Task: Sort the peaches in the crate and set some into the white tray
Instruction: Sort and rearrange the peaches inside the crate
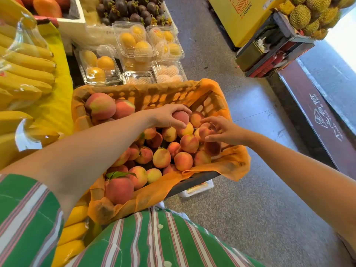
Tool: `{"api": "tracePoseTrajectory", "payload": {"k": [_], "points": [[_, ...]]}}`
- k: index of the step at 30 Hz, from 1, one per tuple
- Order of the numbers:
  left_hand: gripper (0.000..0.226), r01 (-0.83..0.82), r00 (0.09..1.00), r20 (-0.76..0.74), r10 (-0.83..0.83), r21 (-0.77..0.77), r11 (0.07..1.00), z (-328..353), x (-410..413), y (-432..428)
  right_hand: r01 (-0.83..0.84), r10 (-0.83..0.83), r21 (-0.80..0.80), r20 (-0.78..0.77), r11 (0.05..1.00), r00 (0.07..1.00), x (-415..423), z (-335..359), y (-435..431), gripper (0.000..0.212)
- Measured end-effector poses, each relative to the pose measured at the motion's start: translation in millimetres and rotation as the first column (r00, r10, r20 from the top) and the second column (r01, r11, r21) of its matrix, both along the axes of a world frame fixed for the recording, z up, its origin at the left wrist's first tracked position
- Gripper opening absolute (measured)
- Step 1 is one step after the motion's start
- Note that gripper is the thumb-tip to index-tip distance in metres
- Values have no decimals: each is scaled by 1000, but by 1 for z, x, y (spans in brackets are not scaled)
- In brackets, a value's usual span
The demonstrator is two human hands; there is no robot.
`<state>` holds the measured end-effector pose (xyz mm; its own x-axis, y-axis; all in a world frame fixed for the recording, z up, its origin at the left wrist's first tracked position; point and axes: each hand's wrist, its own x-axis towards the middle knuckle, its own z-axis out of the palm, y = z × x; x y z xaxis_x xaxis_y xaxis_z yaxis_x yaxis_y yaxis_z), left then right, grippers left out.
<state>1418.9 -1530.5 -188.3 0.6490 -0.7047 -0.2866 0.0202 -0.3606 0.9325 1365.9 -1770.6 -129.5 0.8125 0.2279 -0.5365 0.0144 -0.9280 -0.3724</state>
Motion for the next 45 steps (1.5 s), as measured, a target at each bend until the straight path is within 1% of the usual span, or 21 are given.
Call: {"api": "tracePoseTrajectory", "payload": {"k": [1, 4, 8, 11, 14, 17, 19, 22, 24, 25, 26, 28, 29, 30, 32, 35, 37, 39, 40, 42, 45], "points": [[59, -24, 998, 56, 23, 15, 1000, -3, 3, -3, 0, 0, -8, 10, 1000, 1000, 2, -3, 1, 62], [70, -113, 991, 87, 105, 94, 989, -7, 13, -7, 12, -10, -70, 27, 997, 1000, 8, -13, -2, 63], [71, -87, 982, 180, 60, 145, 986, -14, 24, -17, -81, 89, -138, 47, 987, 995, 19, -22, 0, 55], [73, -122, 970, 229, 83, 163, 979, -21, 31, -27, -152, 166, -178, 63, 972, 984, 28, -25, 2, 54], [75, -161, 938, 331, 105, 148, 976, -24, 35, -40, -171, 186, -173, 80, 970, 979, 33, -28, 5, 52], [72, -202, 900, 419, 119, 159, 966, -23, 38, -51, -151, 172, -163, 120, 975, 978, 34, -33, 5, 48], [68, -230, 874, 465, 139, 144, 962, -24, 38, -56, -113, 144, -168, 184, 979, 972, 35, -38, 3, 46], [52, -346, 791, 565, 237, 94, 933, -26, 32, -64, -29, 64, -130, 271, 991, 961, 31, -41, 1, 42], [43, -408, 748, 603, 275, 92, 908, -26, 28, -68, 1, 32, -116, 278, 993, 960, 28, -41, 2, 38], [44, -403, 758, 598, 262, 113, 908, -26, 27, -68, 6, 26, -115, 269, 993, 963, 27, -41, 3, 37], [48, -370, 789, 574, 221, 156, 916, -26, 29, -67, 10, 19, -110, 261, 994, 965, 27, -40, 3, 35], [58, -269, 850, 517, 104, 256, 929, -27, 34, -62, 29, -5, -97, 244, 995, 970, 27, -38, 2, 33], [60, -232, 864, 500, 61, 288, 929, -26, 36, -57, 38, -15, -93, 233, 995, 972, 27, -37, 1, 32], [57, -204, 873, 487, 33, 302, 931, -24, 37, -52, 40, -19, -91, 221, 995, 975, 27, -36, 0, 32], [43, -151, 879, 477, -5, 289, 945, -17, 36, -40, 35, -15, -88, 211, 995, 977, 26, -35, 0, 32], [24, -36, 894, 431, -124, 345, 938, -1, 30, -19, 30, -18, -41, 270, 999, 963, 24, -31, 4, 31], [16, 78, 903, 358, -239, 409, 909, 12, 26, -2, 5, -11, 20, 283, 1000, 959, 22, -24, 12, 27], [9, 206, 892, 268, -365, 479, 853, 24, 20, 17, -35, 16, 84, 212, 996, 977, 18, -14, 24, 22], [8, 245, 877, 247, -412, 507, 826, 30, 16, 26, -60, 42, 111, 164, 992, 986, 15, -11, 31, 20], [11, 233, 856, 291, -427, 520, 822, 42, 7, 45, -122, 106, 155, 111, 980, 988, 7, -7, 45, 19], [8, 60, 837, 456, -302, 473, 879, 60, -6, 77, -132, 121, 206, 66, 970, 990, -4, -9, 68, 24]]}}
